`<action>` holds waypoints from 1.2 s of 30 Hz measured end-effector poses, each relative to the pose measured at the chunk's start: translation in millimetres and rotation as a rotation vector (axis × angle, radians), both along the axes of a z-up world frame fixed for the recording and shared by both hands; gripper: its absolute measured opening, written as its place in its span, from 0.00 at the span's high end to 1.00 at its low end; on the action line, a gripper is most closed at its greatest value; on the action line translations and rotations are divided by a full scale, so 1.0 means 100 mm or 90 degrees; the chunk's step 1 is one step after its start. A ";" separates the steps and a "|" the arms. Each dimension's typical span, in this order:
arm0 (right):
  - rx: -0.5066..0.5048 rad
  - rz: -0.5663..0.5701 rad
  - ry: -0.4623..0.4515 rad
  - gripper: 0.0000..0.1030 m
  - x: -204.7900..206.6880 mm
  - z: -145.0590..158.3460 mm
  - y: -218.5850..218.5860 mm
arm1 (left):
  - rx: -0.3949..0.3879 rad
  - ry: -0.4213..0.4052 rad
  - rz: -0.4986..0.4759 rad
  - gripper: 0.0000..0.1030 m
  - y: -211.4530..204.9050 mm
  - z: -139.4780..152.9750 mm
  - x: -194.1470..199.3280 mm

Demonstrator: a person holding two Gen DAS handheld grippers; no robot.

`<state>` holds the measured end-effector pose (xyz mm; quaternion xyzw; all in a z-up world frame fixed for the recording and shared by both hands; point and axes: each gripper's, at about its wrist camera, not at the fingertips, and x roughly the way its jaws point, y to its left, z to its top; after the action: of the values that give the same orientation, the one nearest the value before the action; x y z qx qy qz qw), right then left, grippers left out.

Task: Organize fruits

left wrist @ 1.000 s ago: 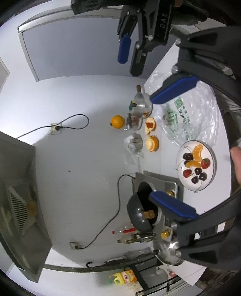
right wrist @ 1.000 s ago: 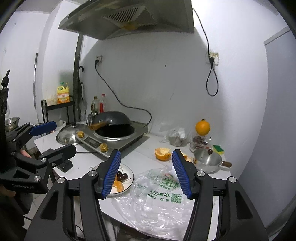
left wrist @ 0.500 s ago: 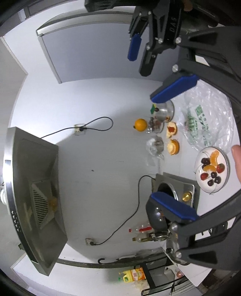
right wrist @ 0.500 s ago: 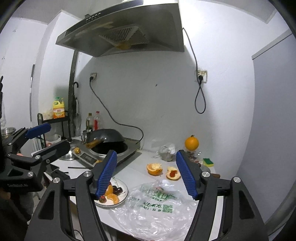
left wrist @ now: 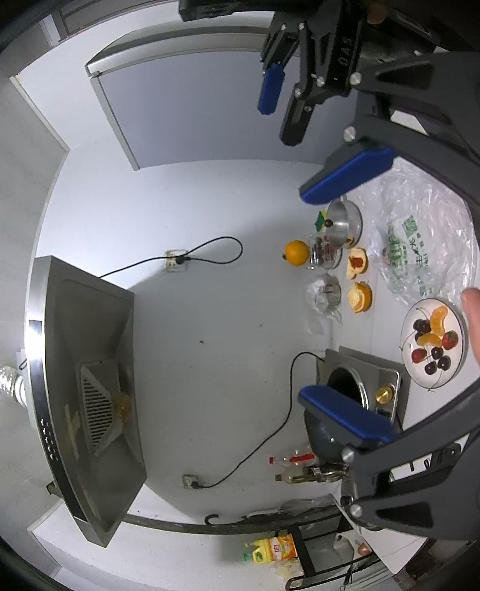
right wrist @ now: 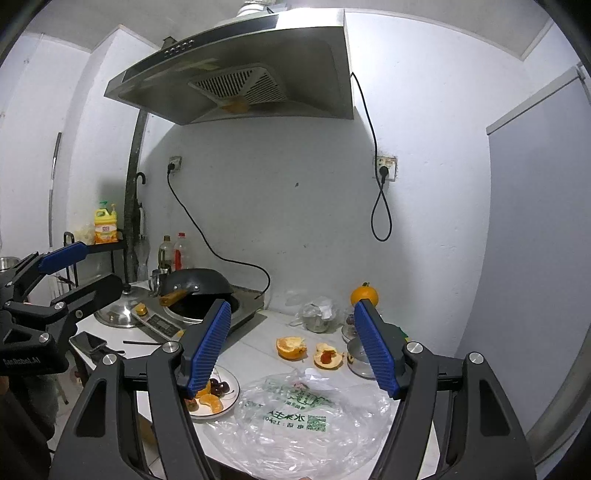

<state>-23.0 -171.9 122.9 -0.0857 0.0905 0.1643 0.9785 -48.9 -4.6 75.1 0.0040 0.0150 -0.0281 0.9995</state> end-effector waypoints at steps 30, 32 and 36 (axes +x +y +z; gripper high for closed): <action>-0.004 0.004 0.013 0.30 0.05 -0.04 0.08 | -0.008 0.006 0.005 0.03 0.07 -0.04 0.05; -0.005 0.006 0.014 0.30 0.05 -0.04 0.09 | -0.008 0.007 0.007 0.03 0.08 -0.04 0.05; -0.005 0.006 0.015 0.30 0.06 -0.05 0.09 | -0.008 0.007 0.009 0.03 0.08 -0.05 0.06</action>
<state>-17.0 -163.1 118.1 -0.0880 0.1026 0.1697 0.9762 -42.9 3.4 70.4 -0.0029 0.0208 -0.0212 0.9996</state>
